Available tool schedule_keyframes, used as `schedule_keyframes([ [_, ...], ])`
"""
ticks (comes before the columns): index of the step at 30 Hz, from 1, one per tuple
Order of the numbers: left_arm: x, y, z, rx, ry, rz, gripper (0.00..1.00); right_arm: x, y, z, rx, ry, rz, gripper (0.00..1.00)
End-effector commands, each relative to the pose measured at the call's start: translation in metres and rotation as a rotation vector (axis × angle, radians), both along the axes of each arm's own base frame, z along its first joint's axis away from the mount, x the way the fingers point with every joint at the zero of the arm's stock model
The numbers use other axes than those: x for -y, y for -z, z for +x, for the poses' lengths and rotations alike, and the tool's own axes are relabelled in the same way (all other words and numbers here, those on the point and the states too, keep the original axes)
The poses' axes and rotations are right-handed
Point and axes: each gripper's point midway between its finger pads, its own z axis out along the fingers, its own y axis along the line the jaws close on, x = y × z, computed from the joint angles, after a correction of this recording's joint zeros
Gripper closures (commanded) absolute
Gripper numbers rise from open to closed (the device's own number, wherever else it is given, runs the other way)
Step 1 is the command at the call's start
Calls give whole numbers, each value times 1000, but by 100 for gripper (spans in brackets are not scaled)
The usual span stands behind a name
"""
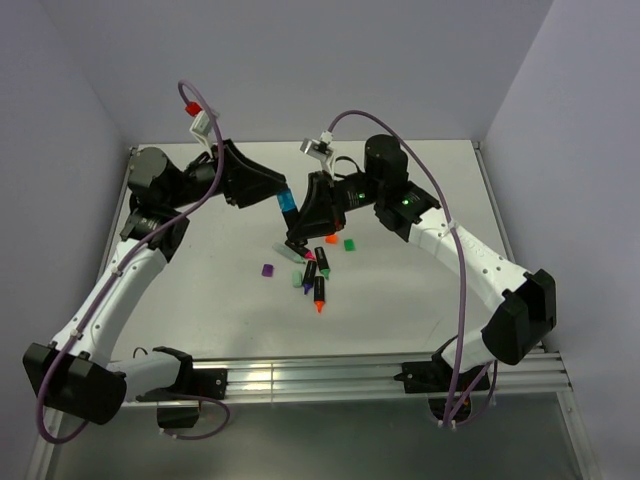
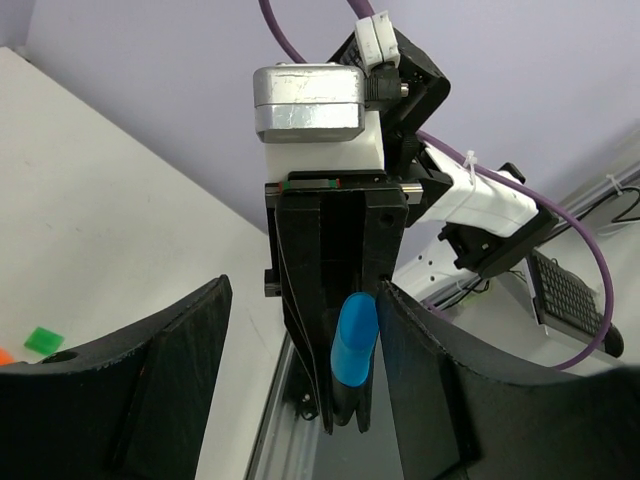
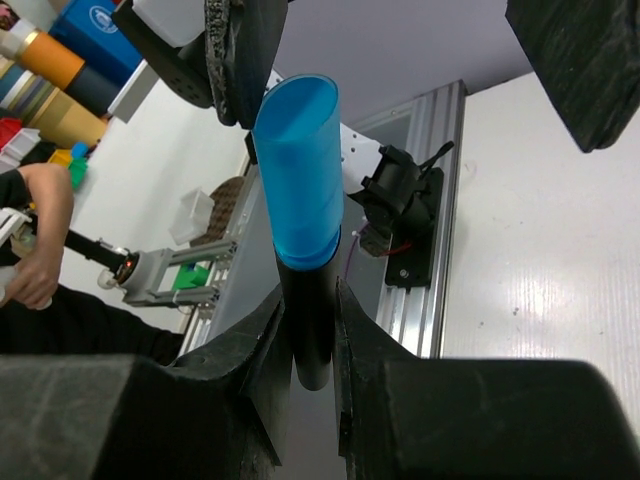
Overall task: Insert the pens into the pen caps
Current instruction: Press the pen cap onto the pen.
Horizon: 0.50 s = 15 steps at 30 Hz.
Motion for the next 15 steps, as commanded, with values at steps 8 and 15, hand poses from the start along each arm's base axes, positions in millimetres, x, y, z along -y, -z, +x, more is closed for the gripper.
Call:
schedule_keyframes([
  [8, 6, -8, -21, 40, 83, -35, 33, 0, -11, -11, 29, -34, 29, 100],
  [15, 6, -9, -22, 37, 92, -48, 45, 1, -8, -11, 18, -38, 23, 100],
])
